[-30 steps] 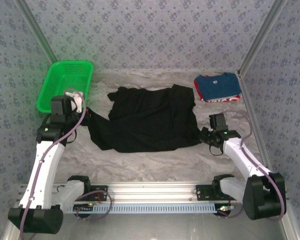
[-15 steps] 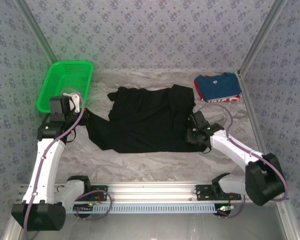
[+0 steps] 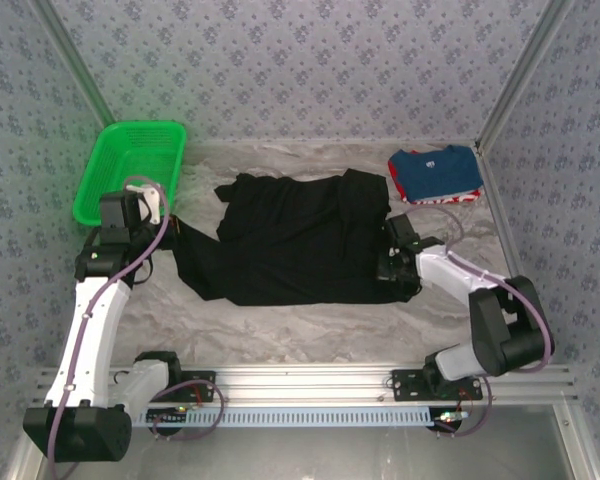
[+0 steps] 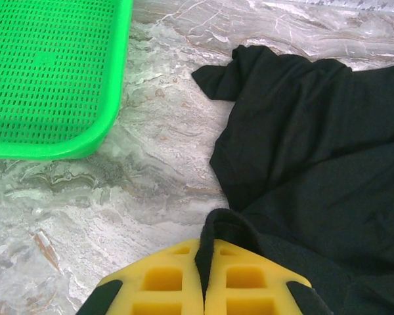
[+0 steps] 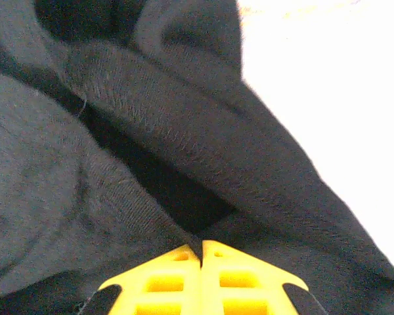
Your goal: Fold the inside-out t-shirt
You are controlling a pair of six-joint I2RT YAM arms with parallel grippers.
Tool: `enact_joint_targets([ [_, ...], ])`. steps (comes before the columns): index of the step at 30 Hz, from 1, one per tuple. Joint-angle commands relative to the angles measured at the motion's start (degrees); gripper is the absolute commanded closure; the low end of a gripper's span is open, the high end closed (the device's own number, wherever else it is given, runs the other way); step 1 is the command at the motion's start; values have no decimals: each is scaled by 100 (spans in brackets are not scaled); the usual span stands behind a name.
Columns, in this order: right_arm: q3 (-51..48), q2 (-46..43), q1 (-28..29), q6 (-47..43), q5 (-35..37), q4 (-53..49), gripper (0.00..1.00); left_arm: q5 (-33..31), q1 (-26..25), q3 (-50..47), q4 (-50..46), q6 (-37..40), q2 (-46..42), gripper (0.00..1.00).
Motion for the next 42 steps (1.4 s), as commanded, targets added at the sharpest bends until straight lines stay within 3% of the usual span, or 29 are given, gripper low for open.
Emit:
enact_joint_targets([
  [1, -234, -699, -323, 118, -621, -110, 100, -164, 120, -62, 124, -90, -209, 100],
  [7, -982, -1903, -533, 736, -1207, -613, 97, -269, 361, -97, 197, -200, -230, 100],
  [11, -1325, -2244, -591, 1054, -1556, -605, 90, -262, 386, -111, 232, -192, -154, 100],
  [19, -1177, -1901, -779, 827, -2011, -102, 58, -187, 397, -145, 251, -160, -112, 100],
  [24, -765, -1525, -948, 414, -1713, -43, 41, -135, 396, -177, 281, -155, -137, 100],
  [27, -563, -1120, -952, 255, -1412, -39, 41, -99, 398, -169, 289, -160, -128, 100],
  [37, -448, -302, -966, -31, -1616, 427, 45, -6, 395, -178, 300, -154, -136, 100],
  [39, -422, -194, -966, -112, -1854, 638, 49, -11, 398, -177, 299, -152, -145, 100],
  [42, -422, -80, -958, -113, -2215, 798, 64, -36, 398, -194, 304, -143, -173, 100],
])
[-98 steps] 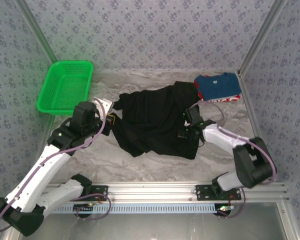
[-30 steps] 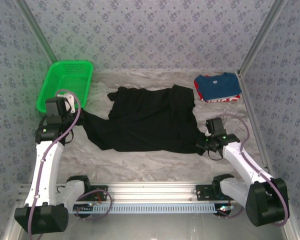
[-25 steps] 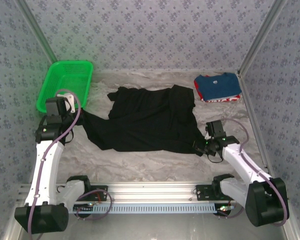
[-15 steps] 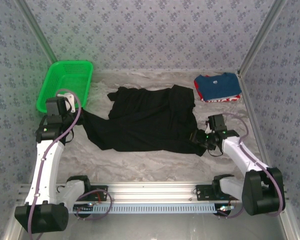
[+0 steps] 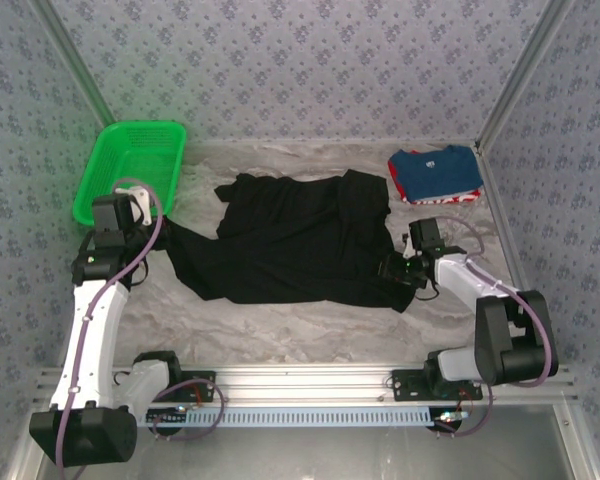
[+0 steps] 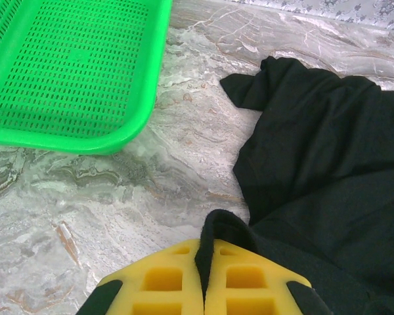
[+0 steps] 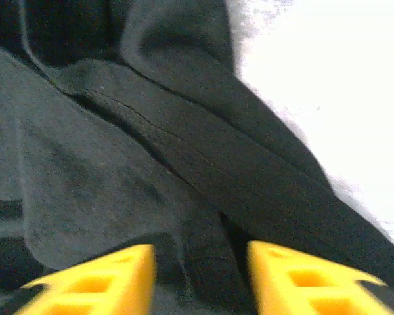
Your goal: Fold the inside-out t-shirt
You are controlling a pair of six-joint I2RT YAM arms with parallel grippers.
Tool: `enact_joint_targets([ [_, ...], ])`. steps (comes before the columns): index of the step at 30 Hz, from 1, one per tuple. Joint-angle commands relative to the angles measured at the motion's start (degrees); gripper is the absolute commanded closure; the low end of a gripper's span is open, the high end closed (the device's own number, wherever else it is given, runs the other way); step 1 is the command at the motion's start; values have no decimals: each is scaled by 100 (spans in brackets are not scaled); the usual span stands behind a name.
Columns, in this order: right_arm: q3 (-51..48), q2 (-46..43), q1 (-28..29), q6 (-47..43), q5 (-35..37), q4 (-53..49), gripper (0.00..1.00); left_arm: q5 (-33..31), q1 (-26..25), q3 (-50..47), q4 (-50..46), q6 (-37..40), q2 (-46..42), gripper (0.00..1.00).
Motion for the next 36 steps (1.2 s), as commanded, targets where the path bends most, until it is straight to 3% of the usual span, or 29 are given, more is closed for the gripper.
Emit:
enact_joint_targets([
  [1, 118, 109, -33, -90, -480, 160, 71, 33, 52, -43, 150, -34, -81, 100],
  [5, 141, -220, -69, -151, -531, -37, 94, -71, 58, -33, 158, -98, -100, 100],
  [7, 180, -677, -110, -160, -525, -73, 100, -61, 121, 29, 151, -209, -90, 100],
  [13, 623, -2101, -352, -238, -463, -243, 100, 10, 392, 289, 102, -505, -141, 100],
  [19, 697, -2881, -567, -221, -447, -479, 100, -148, 657, 447, 143, -741, -301, 100],
  [30, -679, -3783, -480, 777, -61, -1130, 100, -411, 791, 329, 180, -790, -377, 100],
  [36, -1315, -3759, -107, 1377, 22, -771, 99, -351, 790, 131, 145, -728, -372, 100],
])
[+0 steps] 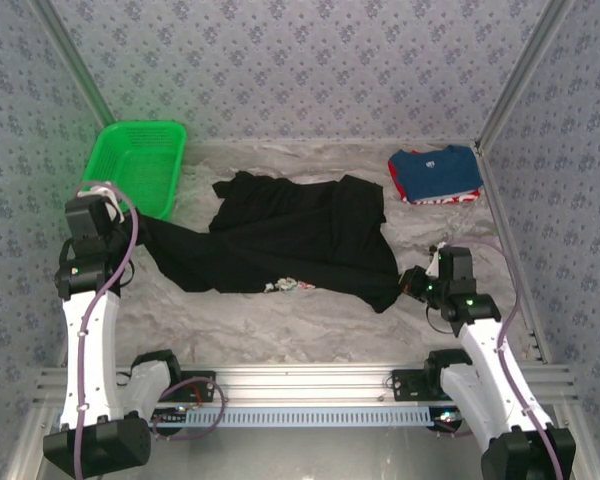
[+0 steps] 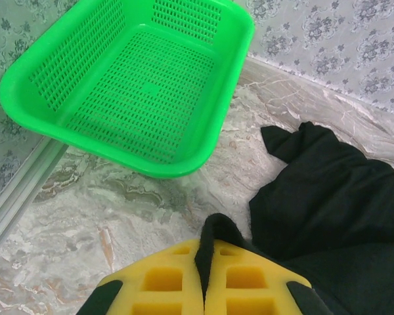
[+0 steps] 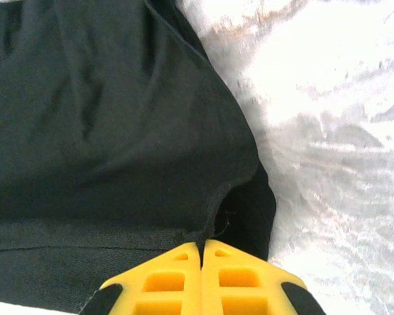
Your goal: Fold the inside-out t-shirt
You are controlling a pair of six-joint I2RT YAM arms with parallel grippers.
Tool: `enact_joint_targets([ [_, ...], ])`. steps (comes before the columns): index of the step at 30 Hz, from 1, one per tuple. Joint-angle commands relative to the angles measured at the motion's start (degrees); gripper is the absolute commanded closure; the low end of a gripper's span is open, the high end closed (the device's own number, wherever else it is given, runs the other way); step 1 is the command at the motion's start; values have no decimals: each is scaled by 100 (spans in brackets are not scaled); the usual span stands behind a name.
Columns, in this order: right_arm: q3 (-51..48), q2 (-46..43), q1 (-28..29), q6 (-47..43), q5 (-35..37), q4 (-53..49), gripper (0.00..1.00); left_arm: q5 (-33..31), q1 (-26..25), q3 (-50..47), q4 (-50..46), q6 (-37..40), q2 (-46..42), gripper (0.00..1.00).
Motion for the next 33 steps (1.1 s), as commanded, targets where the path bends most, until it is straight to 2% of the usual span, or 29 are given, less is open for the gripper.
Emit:
enact_joint_targets([
  [1, -329, 13, 253, 652, 138, 196, 99, -18, 41, -151, 122, -4, -42, 100],
  [6, -638, 218, 907, 991, 238, 367, 97, 93, 42, -261, 179, 2, -34, 100],
  [8, -640, 333, 1045, 1052, 225, 366, 93, 171, 41, -269, 216, -11, 0, 100],
  [15, -560, 789, 1017, 1016, 102, 542, 74, 310, 40, -310, 278, -11, 32, 100],
  [22, -486, 1274, 891, 707, -4, 832, 68, 347, 42, -323, 306, 7, -21, 100],
  [25, -508, 1356, 884, 619, 1, 856, 71, 363, 42, -337, 313, 7, -30, 100],
  [31, -283, 1189, 867, 485, -113, 571, 100, 393, 42, -310, 315, -20, -23, 100],
  [33, -16, 954, 844, 409, -45, 251, 100, 411, 42, -293, 324, -49, -18, 100],
])
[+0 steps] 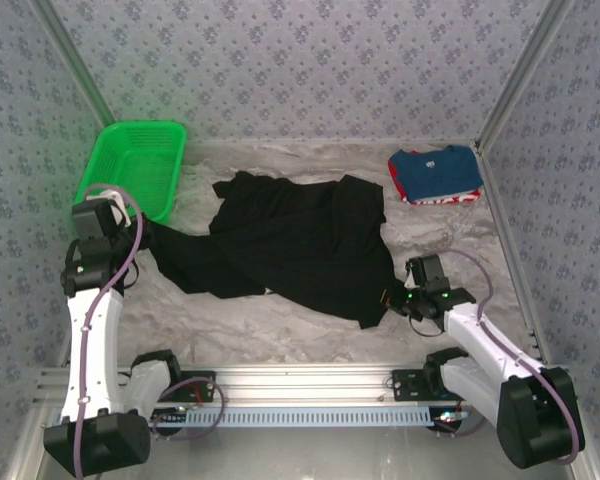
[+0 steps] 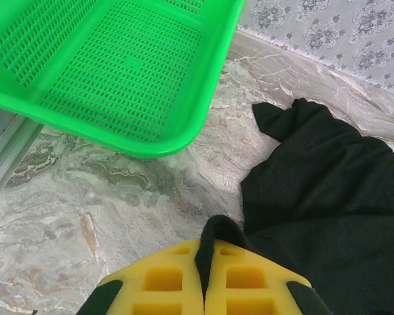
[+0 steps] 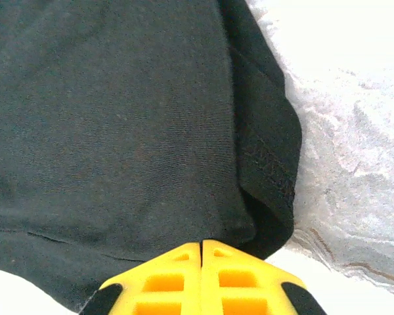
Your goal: Fold the inside-out t-shirt
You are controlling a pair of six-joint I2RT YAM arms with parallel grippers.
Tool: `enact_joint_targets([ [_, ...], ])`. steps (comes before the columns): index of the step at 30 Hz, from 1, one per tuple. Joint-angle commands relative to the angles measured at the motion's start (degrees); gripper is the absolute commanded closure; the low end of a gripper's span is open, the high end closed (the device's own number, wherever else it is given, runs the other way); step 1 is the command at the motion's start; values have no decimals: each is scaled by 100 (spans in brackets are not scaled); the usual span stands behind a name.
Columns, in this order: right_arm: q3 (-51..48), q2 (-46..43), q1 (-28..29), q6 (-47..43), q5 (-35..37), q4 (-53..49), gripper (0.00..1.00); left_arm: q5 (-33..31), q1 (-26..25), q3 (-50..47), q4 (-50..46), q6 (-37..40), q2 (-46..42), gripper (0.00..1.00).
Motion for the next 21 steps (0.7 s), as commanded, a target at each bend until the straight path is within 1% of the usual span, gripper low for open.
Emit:
enact_joint_targets([
  [1, 603, -388, -63, -269, 48, -531, 100, 113, 41, 32, 208, -73, -75, 100],
  [4, 1379, -573, -275, -817, 248, -932, 100, 251, 41, 137, 204, -207, -41, 100],
  [6, 2034, -549, -554, -1204, 332, -1117, 100, 323, 42, 278, 187, -350, -25, 100],
  [8, 2653, -486, -876, -1439, 326, -1079, 100, 367, 41, 457, 195, -517, 3, 100],
  [11, 3487, -330, -1298, -1643, 168, -739, 100, 394, 46, 883, 258, -719, 80, 100],
  [14, 4450, -46, -1595, -1866, 146, -535, 100, 406, 133, 1531, 321, -956, 207, 100],
  [16, 5126, 124, -1689, -1952, 245, -486, 100, 436, 182, 2011, 332, -1109, 344, 100],
  [19, 6076, 331, -1769, -2029, 191, -433, 100, 411, 196, 2839, 237, -1195, 526, 100],
  [21, 6728, 415, -1826, -2098, 246, -549, 100, 250, 197, 3462, 113, -1147, 641, 100],
])
